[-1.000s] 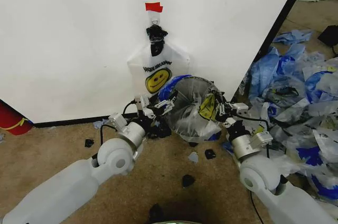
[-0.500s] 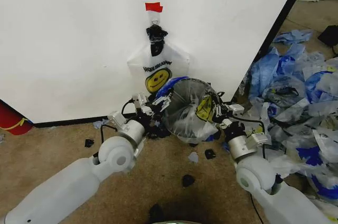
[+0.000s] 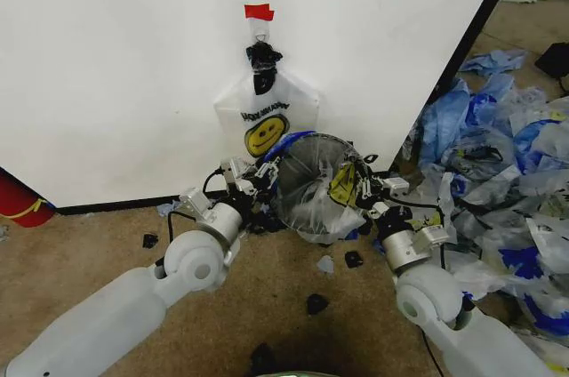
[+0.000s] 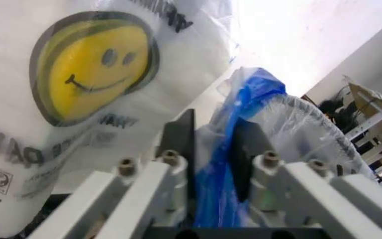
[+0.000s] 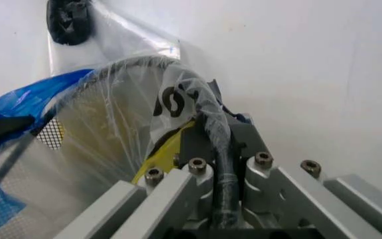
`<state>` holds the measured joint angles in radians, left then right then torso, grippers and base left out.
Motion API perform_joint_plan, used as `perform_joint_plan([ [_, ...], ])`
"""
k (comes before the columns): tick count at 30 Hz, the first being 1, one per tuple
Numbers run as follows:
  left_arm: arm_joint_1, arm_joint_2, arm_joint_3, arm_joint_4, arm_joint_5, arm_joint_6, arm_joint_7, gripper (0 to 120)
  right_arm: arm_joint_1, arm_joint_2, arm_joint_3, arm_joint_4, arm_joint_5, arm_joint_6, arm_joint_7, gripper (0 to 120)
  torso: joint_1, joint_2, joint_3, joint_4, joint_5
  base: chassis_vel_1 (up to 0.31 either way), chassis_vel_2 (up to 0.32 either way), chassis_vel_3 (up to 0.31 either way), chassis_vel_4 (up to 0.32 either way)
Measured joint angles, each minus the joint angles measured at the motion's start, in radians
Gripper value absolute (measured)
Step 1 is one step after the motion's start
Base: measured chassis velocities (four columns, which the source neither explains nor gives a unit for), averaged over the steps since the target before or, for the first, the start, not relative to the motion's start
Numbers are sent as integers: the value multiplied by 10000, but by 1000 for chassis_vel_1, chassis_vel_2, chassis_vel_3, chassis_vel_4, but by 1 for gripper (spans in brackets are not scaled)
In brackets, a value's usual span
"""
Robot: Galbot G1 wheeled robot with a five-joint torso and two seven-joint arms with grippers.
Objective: Pick up the garbage bag from the wall and place it over the trash bin.
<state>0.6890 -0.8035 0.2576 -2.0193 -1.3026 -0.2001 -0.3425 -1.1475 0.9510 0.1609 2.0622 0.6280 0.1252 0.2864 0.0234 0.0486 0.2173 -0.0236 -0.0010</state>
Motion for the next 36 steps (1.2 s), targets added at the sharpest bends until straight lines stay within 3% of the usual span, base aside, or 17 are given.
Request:
perform_joint_plan([
  [5,-65,0,29,-2,-32,0,-43,0,-53,-41,27,49,6,0,-15,0,0,0,0,0,0,0,0,0,0],
  [23,-209,32,-222,166,-246,-17,-206,0,-328,-78,113,180,-26,58,-216,0,0,0,0,0,1,0,0,0,0],
  [36,-99,-143,-330,1015,-234,-136,-163,0,-586,-32,139,473,-37,79,-372,0,0,0,0,0,0,0,0,0,0],
])
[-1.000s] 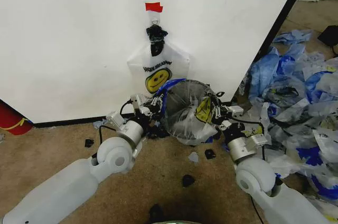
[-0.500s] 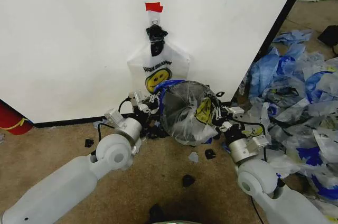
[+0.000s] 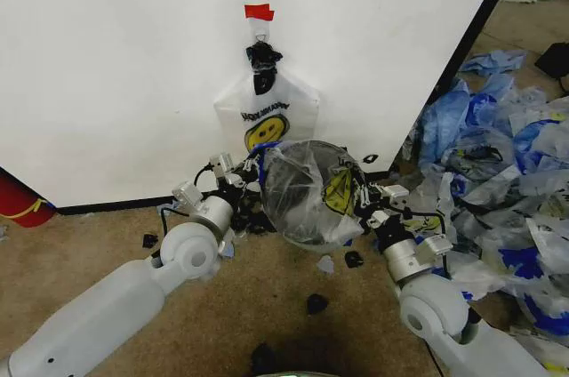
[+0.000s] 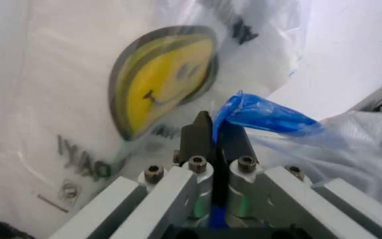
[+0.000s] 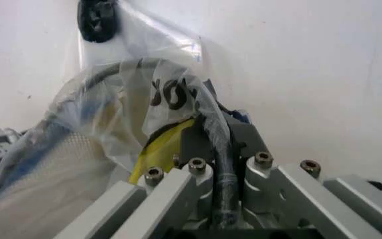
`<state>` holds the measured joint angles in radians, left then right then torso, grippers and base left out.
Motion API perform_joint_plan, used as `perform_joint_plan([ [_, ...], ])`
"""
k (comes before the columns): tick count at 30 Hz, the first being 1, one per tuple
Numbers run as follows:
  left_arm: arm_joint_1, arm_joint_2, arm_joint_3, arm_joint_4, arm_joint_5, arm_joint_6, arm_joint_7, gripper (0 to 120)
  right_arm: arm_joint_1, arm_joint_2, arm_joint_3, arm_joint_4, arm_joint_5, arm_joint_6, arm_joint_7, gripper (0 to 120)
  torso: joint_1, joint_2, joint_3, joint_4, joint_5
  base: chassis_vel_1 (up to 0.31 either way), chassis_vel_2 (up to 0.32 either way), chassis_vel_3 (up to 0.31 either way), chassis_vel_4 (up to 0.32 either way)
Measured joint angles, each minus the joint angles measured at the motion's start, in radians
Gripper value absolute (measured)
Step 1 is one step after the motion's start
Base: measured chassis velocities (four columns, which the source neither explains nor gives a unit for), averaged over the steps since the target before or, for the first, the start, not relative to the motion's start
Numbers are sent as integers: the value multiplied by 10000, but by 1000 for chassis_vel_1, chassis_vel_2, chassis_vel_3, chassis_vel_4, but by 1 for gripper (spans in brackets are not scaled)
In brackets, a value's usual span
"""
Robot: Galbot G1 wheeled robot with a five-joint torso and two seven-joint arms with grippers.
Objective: Pick up the garbage bag from the wall and place it over the trash bin.
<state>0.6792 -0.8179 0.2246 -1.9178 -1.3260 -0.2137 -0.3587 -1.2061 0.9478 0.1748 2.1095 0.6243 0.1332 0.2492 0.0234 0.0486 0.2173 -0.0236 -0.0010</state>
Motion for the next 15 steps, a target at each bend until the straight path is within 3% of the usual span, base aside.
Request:
perform_joint_plan([
  [15,142,-325,282,942,145,-47,412,0,79,-176,-42,171,228,5,-16,0,0,0,0,0,0,0,0,0,0],
])
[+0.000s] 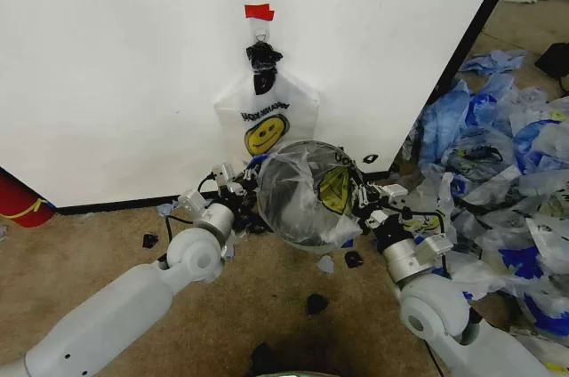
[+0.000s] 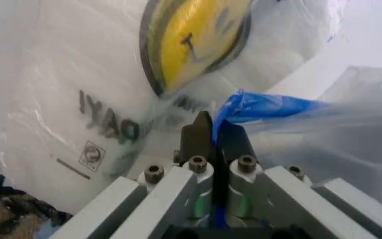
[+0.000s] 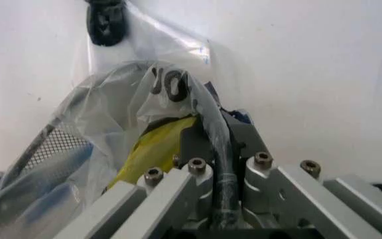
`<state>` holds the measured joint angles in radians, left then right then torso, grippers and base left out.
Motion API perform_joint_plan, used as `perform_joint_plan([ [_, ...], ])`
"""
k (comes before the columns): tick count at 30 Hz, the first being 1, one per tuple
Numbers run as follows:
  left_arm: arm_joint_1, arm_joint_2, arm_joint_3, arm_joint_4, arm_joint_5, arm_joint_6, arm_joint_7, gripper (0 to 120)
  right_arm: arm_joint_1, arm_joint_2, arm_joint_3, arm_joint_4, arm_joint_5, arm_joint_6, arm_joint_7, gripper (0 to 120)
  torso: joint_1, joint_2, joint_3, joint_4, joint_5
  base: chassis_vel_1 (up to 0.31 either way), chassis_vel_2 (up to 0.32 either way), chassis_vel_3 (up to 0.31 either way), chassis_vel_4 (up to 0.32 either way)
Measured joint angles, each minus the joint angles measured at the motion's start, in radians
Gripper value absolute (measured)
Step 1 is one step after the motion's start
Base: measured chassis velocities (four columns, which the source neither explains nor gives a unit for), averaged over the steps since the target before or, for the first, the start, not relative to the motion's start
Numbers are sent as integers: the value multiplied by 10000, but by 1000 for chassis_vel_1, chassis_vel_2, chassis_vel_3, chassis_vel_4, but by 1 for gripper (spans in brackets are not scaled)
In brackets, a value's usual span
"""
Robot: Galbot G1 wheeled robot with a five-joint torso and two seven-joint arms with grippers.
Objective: Pick up the garbage bag from the wall and place it over the trash bin.
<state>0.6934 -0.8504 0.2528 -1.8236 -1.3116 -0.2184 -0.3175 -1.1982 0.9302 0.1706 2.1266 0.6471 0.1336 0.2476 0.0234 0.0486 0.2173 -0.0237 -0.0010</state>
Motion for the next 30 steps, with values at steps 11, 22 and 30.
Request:
perform_joint_plan([
  [11,-32,-25,85,678,-67,-79,443,0,149,-122,-210,196,121,0,-168,0,0,0,0,1,0,0,0,0,0],
  [22,-87,30,219,891,-111,-145,541,0,163,-305,-187,259,238,18,-178,0,0,0,0,1,1,0,0,0,0],
  [30,-93,-37,175,1344,-29,-230,570,0,114,-527,-153,535,330,18,-178,0,0,0,0,1,1,0,0,0,0],
])
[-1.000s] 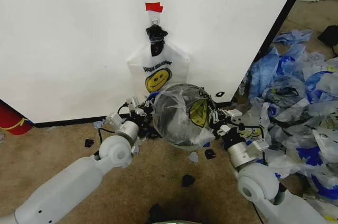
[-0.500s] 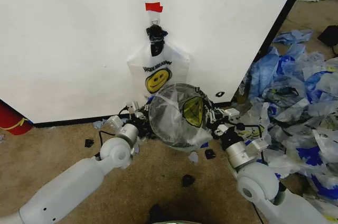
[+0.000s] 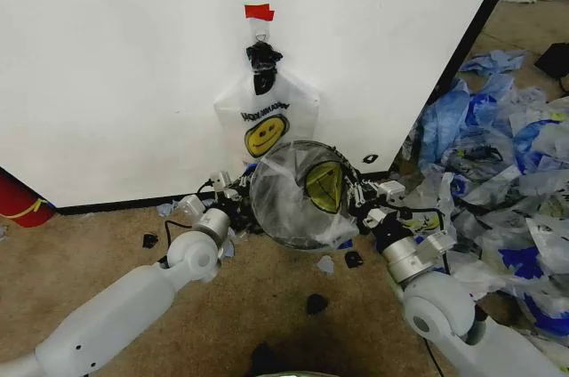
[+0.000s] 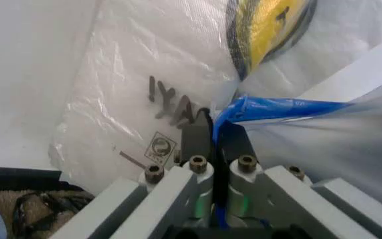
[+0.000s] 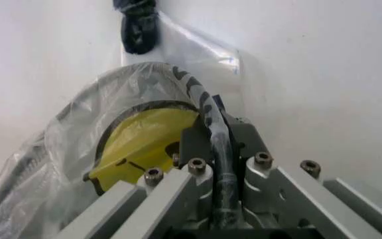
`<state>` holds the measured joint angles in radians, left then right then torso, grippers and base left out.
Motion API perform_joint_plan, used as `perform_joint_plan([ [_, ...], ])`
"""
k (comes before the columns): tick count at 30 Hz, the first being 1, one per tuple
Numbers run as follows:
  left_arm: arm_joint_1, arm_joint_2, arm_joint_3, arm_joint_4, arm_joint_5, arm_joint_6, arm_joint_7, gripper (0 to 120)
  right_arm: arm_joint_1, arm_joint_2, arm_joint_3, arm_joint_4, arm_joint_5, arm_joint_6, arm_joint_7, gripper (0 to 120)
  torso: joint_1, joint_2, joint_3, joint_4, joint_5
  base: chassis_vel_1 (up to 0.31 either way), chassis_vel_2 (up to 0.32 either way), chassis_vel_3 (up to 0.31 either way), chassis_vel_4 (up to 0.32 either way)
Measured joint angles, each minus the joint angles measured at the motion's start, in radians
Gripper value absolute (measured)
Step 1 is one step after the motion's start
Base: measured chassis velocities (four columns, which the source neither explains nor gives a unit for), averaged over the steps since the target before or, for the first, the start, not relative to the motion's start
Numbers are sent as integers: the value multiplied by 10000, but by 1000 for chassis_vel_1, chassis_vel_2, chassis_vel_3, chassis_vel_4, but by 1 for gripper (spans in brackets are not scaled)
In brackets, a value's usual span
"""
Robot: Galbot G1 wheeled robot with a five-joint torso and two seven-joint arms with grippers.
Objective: Pick up the garbage bag from the wall and place it over the trash bin.
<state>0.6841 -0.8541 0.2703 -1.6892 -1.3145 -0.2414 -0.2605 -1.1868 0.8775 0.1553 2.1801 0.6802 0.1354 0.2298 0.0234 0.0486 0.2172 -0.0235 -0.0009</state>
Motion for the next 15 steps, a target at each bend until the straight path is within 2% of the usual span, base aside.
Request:
perform_joint_plan([
  [3,93,-12,-100,-64,31,-22,-74,0,-39,-6,1,29,-2,0,1,0,0,0,0,-2,-1,0,0,0,0],
  [5,188,60,-207,-237,21,-35,-105,8,-52,15,14,-18,-33,11,0,0,0,0,0,-1,-2,0,0,0,0],
  [6,188,60,-207,-237,21,-35,-105,8,-52,15,14,-18,-33,11,0,0,0,0,0,-1,-2,0,0,0,0],
  [12,347,310,-567,-596,2,-32,-337,32,-109,176,-55,-143,-203,83,-53,0,0,0,0,-1,0,0,0,0,0],
  [13,347,310,-567,-596,2,-32,-337,32,-109,176,-55,-143,-203,83,-53,0,0,0,0,-1,0,0,0,0,0],
  [15,350,331,-710,-618,-9,-28,-411,41,-112,210,-113,-154,-241,83,-59,0,0,0,0,0,-2,0,0,0,0],
])
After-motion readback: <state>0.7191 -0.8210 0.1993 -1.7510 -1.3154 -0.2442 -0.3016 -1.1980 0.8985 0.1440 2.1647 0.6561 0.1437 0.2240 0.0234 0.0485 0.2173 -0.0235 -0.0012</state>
